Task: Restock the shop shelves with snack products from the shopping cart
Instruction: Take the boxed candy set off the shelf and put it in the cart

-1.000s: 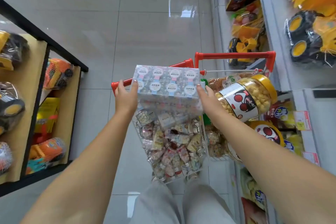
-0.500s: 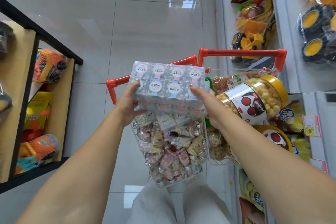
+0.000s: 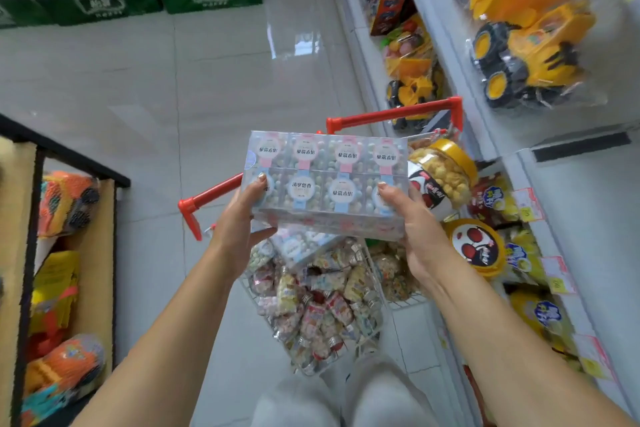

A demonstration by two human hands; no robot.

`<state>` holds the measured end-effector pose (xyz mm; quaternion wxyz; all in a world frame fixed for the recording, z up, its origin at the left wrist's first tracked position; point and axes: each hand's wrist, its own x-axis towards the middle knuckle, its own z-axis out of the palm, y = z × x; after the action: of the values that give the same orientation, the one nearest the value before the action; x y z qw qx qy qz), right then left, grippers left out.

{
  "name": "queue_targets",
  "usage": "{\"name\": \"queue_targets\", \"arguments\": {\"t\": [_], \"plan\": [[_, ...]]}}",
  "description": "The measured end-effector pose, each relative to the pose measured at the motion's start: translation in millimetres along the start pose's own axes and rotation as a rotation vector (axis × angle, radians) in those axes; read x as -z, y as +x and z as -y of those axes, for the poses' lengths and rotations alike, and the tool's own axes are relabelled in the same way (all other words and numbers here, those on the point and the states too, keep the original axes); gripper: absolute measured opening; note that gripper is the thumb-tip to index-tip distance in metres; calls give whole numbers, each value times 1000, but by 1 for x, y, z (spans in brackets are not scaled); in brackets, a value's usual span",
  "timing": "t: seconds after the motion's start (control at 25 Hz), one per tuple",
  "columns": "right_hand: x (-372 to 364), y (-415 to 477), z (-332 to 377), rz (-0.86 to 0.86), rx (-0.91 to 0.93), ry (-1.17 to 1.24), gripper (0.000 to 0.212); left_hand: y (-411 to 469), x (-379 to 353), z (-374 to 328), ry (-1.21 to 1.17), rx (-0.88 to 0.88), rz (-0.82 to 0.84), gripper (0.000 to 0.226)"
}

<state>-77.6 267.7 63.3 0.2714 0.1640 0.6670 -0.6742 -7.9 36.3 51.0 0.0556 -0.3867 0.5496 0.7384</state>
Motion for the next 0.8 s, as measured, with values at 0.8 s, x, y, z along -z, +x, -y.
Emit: {"name": "queue_targets", "arguments": {"t": [0.8], "plan": [[262, -211, 143, -823, 276, 165, 21, -148, -360, -118, 430, -342, 696, 33]]}}
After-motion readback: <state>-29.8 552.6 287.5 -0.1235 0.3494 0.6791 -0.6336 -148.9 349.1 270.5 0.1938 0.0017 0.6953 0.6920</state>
